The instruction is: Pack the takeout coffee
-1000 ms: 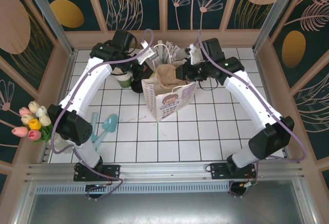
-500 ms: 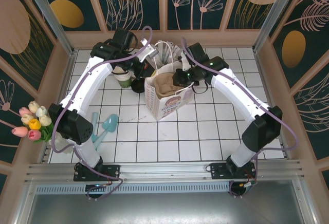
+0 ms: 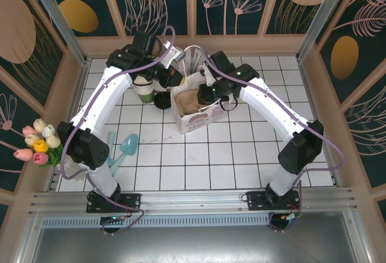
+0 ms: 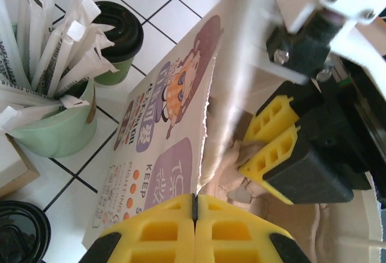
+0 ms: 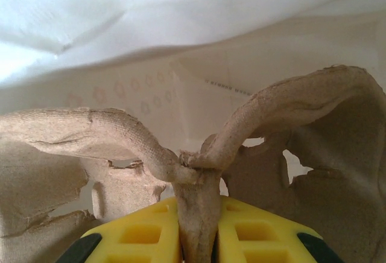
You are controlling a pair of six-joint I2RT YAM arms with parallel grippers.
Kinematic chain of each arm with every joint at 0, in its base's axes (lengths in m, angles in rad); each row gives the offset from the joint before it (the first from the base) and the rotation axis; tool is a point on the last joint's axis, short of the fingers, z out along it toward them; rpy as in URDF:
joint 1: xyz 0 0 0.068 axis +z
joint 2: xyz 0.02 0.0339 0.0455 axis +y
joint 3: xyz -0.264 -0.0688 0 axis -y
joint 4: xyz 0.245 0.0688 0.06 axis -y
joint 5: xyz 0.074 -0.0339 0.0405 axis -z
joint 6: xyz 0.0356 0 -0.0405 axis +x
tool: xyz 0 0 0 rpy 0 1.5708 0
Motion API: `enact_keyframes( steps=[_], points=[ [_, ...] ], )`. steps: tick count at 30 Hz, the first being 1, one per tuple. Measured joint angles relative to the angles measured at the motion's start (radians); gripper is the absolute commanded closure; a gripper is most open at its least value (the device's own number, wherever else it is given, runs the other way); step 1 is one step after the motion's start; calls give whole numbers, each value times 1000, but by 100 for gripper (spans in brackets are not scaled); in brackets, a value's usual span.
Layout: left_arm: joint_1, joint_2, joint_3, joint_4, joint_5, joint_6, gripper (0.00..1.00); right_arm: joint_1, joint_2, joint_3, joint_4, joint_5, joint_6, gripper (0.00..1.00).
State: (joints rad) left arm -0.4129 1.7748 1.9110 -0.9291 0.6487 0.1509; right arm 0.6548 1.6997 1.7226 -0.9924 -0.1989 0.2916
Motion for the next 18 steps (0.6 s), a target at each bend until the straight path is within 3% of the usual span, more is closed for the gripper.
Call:
enact_keyframes(
  steps=[9, 12, 15, 17, 18],
  points=[
    [0, -55, -100, 129, 44, -33, 89, 0, 53, 32, -75, 0, -23, 82],
    [0, -74, -111, 145, 71, -28, 81, 0, 70, 54, -93, 0, -24, 82],
    [0, -109, -138, 153, 96, -5, 59, 0, 92, 78, -109, 0, -24, 83],
    [0, -164, -197, 168, 103, 16, 33, 0, 109, 98, -124, 0, -24, 83],
    [0, -198, -237, 181, 103, 24, 26, 0, 117, 110, -134, 0, -24, 83]
  ],
)
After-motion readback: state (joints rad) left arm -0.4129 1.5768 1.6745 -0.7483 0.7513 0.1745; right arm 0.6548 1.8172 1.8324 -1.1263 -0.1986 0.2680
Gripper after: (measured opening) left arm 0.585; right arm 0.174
